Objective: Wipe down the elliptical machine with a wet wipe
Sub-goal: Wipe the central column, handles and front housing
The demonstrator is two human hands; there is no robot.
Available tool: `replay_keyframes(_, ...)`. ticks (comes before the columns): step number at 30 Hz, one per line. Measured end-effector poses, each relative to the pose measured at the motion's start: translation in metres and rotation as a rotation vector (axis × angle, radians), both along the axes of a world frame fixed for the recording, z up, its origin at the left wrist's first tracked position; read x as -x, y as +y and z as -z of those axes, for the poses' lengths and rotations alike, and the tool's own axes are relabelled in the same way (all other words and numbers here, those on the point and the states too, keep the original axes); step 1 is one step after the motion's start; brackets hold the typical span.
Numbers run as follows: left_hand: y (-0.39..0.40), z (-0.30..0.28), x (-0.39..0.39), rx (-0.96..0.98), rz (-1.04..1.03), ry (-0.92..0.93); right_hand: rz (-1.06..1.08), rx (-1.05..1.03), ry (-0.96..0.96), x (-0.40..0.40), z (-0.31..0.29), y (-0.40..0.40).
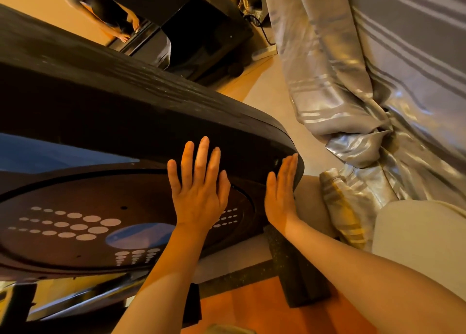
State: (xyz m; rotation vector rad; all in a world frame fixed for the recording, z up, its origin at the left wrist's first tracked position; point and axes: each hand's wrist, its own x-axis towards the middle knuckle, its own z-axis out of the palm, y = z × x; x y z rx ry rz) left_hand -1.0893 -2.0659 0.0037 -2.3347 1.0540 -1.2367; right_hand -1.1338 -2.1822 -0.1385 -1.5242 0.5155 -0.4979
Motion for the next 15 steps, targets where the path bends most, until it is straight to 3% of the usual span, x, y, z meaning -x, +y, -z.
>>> replay_keyframes(3,0.000,-0.001,0.000,0.000,-0.009,0.002,0.005,-0.160,-0.003,-0.002,-0.012,-0.001)
replay_keyframes(5,0.000,-0.001,0.000,0.000,-0.019,0.002,0.026,-0.159,0.008,-0.008,-0.028,-0.002)
replay_keyframes(10,0.002,-0.001,0.001,-0.025,-0.042,-0.012,-0.118,0.238,-0.231,-0.016,-0.070,-0.010)
replay_keyframes(15,-0.001,-0.002,0.007,-0.015,-0.075,0.014,-0.220,0.365,-0.287,-0.015,-0.067,-0.027)
